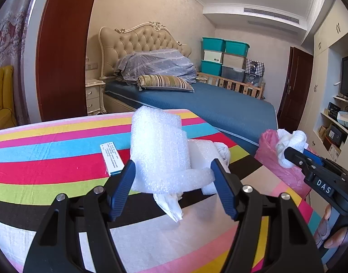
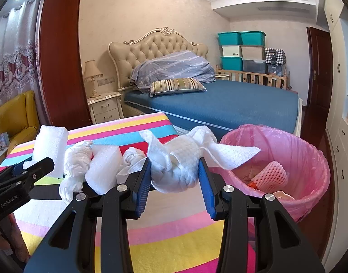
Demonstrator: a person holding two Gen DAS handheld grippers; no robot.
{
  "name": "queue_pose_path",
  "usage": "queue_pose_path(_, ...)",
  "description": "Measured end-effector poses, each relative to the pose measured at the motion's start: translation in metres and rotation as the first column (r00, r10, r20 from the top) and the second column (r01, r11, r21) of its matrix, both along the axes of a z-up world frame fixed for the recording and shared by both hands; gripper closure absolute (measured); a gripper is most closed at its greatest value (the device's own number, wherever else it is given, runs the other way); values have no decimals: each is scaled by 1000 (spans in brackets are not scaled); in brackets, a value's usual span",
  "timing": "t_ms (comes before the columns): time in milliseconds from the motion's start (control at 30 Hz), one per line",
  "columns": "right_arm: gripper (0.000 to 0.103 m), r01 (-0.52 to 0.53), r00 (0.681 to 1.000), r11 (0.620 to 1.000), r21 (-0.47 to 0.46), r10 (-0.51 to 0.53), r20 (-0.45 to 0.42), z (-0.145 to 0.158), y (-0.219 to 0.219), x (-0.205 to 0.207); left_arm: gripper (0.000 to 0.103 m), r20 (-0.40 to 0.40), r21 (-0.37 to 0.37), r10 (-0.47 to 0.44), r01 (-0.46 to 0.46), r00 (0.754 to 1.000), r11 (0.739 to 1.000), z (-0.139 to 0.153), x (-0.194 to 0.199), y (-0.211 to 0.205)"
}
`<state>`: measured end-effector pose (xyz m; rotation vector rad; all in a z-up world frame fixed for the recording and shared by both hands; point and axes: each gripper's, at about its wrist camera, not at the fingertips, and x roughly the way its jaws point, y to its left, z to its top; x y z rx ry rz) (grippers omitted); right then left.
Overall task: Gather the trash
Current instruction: 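Carry the foam sleeve with the left tool to the bin while the right tool carries the tissue there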
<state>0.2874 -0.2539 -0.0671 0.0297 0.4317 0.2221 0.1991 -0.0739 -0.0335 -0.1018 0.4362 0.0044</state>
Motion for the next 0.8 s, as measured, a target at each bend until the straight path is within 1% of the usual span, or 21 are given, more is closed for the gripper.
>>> queue_pose_path(233, 63, -1, 1000, 1000, -3, 1, -2, -1, 2, -1, 37, 35, 61, -4, 2, 999, 998, 3, -9, -13)
queue_pose_path(433, 63, -1, 1000, 1000, -4, 1, 1, 0, 2, 0, 37, 40, 61, -1, -2, 999, 998, 2, -10, -11)
queue_pose_path(800, 63, -16, 1000, 1000, 17, 15, 14, 3, -3, -3, 37, 56, 96, -3, -2, 998, 995, 3, -11, -15)
